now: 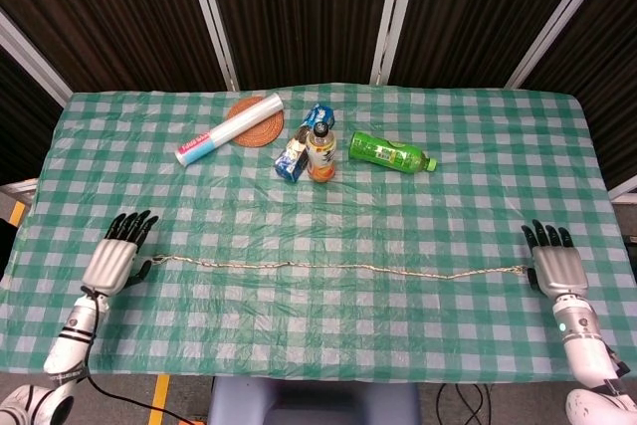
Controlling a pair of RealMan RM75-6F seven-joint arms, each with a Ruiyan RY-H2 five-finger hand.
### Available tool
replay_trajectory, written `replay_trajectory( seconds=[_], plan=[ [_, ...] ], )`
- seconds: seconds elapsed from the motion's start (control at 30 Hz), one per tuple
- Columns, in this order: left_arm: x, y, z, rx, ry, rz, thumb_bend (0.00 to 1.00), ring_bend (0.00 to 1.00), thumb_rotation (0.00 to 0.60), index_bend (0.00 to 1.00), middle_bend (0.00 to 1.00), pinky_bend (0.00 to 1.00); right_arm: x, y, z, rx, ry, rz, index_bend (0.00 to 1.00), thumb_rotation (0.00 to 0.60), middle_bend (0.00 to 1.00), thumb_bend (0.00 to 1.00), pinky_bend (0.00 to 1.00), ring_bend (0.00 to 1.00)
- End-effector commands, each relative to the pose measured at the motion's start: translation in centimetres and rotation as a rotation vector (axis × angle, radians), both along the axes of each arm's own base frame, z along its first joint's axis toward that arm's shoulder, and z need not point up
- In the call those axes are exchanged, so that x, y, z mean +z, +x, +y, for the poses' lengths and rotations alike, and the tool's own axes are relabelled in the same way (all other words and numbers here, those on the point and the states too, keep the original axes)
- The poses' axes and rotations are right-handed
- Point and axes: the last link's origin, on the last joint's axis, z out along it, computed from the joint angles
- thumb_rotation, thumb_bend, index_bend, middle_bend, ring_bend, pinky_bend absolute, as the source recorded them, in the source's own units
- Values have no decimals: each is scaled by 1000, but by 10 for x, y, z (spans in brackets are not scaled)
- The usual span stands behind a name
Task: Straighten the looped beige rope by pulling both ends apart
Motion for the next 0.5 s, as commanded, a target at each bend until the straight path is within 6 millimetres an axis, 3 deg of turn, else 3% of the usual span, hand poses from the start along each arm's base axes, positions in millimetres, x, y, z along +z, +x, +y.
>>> replay_trajectory(
  seconds=[0.03,0.3,0.4,0.5],
  plan=[
    [35,2,-22,-18,45,-124,414,0,600,0,0,72,25,14,21,59,-89,-55,1,600,0,483,0,0],
    [82,0,-90,8,127,-128,412,0,600,0,0,63,62,45,85,220,-245,-113,0,600,0,422,0,0],
    [90,4,-116,52,139,-91,412,0,600,0,0,57,67,53,107,263,-282,-120,0,600,0,406,0,0],
    [94,9,-129,55,148,-55,413,0,600,0,0,56,60,50,124,249,-263,-125,0,600,0,362,0,0]
  ],
)
